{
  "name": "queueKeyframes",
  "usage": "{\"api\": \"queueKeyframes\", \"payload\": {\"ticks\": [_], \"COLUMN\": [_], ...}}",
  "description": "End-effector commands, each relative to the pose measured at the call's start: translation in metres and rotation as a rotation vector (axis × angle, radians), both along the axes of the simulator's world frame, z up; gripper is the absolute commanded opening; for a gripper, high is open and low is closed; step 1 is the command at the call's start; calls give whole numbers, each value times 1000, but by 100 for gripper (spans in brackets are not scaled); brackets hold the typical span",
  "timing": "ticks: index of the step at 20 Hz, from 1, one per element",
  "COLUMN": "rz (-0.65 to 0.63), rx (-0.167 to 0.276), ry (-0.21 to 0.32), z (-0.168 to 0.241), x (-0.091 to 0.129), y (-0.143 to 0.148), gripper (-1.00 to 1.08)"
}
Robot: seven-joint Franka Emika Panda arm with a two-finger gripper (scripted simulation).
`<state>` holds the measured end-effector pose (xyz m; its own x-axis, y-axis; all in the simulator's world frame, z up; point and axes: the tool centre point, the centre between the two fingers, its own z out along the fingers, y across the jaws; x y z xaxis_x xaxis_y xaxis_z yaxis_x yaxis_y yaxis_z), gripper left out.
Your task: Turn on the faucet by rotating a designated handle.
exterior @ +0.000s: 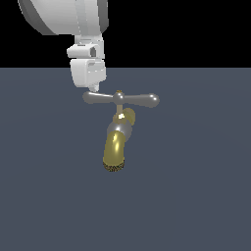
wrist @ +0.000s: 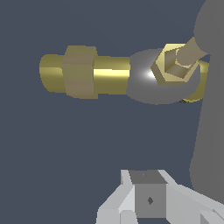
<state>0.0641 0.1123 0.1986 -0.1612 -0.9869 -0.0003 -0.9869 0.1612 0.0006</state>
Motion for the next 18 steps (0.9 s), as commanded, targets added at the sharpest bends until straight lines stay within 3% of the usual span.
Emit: {"api": "queueKeyframes", "payload": {"ticks": [1, 18], "rz": [0, 0], "rx": [0, 0], "ry": [0, 0], "z": [0, 0], "x": [-3, -47], "y": [1, 12], "gripper": [-100, -100]}}
